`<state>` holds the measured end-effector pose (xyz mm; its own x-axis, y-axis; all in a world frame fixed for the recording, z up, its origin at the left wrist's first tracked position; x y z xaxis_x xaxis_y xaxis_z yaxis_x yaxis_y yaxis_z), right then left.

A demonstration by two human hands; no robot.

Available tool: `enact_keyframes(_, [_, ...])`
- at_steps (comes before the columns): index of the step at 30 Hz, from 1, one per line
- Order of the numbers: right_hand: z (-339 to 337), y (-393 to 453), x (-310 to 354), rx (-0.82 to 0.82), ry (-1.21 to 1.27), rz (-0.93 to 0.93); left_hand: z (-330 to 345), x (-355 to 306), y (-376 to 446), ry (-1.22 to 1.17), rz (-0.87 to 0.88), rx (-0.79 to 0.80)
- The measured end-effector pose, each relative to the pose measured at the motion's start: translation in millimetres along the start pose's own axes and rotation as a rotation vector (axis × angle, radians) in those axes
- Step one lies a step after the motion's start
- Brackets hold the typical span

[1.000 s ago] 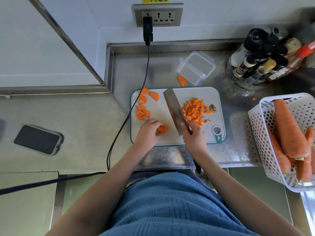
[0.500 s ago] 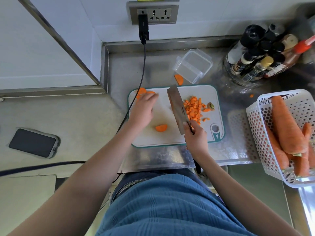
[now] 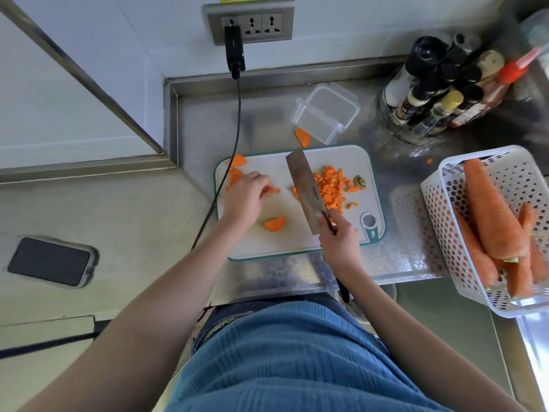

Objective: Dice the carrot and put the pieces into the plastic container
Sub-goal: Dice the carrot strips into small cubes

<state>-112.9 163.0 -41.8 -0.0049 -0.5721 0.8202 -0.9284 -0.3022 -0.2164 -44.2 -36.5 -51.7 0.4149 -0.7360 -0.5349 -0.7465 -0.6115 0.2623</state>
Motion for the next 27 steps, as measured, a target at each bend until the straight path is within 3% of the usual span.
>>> enact_keyframes(6, [-0.9,1.0,-1.8,0.002,-0.011,-0.020,-4.6,-26.1,-67.3,-0.045,0.215,-0.091])
enact_keyframes(13, [-3.0,-4.4,-3.1,0.028,-0.044,-0.043,1.7,-22.6,-80.4,-0.018,0.196,-0.058])
enact_keyframes(27, [1.1,-7.6,5.4,0.100,-0.066,-0.068,5.5,-21.3,-77.1,-0.118,-0.234,-0.032])
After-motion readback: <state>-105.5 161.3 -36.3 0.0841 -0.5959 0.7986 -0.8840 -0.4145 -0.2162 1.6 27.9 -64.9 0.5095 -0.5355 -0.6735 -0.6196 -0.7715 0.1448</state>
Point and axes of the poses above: each hand's wrist, its own y-axis towards the middle knuckle, its own z-axis out of the palm, x = y × z, the point moved 2 cm from there along y, towards the middle knuckle, and after that the axes turned 15 degrees about -x, right-handed, at the moved point
